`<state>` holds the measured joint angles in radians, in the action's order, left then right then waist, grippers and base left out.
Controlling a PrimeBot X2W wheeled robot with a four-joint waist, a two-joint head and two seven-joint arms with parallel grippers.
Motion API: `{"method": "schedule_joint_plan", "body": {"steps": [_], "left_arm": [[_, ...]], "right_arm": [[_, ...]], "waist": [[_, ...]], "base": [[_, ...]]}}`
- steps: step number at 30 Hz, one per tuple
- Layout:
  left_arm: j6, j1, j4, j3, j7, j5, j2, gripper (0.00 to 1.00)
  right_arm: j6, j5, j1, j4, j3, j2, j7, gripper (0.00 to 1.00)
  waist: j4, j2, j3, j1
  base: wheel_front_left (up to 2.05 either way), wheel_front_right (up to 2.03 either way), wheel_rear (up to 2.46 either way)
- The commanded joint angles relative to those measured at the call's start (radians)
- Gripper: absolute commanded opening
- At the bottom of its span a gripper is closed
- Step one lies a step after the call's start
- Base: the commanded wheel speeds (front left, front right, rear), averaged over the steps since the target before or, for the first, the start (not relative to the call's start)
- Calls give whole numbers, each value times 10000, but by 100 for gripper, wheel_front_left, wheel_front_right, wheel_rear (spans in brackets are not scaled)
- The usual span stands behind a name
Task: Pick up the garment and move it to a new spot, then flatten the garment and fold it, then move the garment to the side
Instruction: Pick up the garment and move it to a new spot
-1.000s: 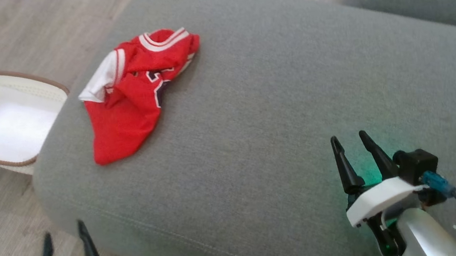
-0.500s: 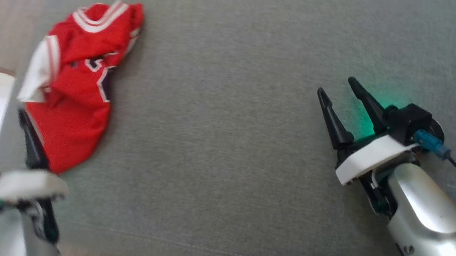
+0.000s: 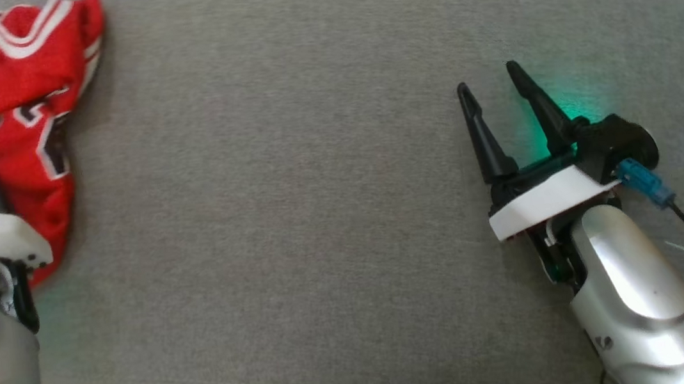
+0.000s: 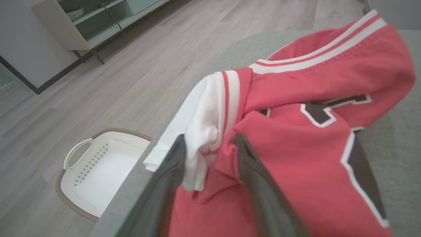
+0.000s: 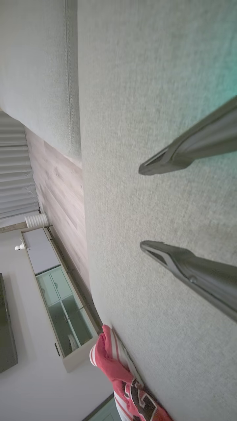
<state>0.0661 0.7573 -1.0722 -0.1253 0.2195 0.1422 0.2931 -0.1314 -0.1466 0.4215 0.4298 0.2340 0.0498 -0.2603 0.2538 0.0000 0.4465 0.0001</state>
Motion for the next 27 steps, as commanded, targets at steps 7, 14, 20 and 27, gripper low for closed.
{"method": "schedule_joint_plan", "body": {"steps": [7,14,20,27], "left_arm": [[-297,693,896,-29,411,-285,885,0],[243,1045,4016,709,420,-678,703,0],[595,1406,5400,1873,421,-289,-189,0],[641,1359,6360,3865,422,665,-1555,0]], "right_arm": [[7,-48,-249,-13,-183,5,-15,100],[7,-916,-450,36,-288,5,-15,100],[7,-1598,-694,42,-85,5,-15,100],[7,-2129,-728,-62,115,5,-15,100]], "waist": [[-206,0,-157,-1],[-489,0,-1025,-1],[-1426,0,-1738,-1],[-3065,0,-1961,-1]], "base": [[0,0,0],[0,0,0],[0,0,0],[0,0,0]]}}
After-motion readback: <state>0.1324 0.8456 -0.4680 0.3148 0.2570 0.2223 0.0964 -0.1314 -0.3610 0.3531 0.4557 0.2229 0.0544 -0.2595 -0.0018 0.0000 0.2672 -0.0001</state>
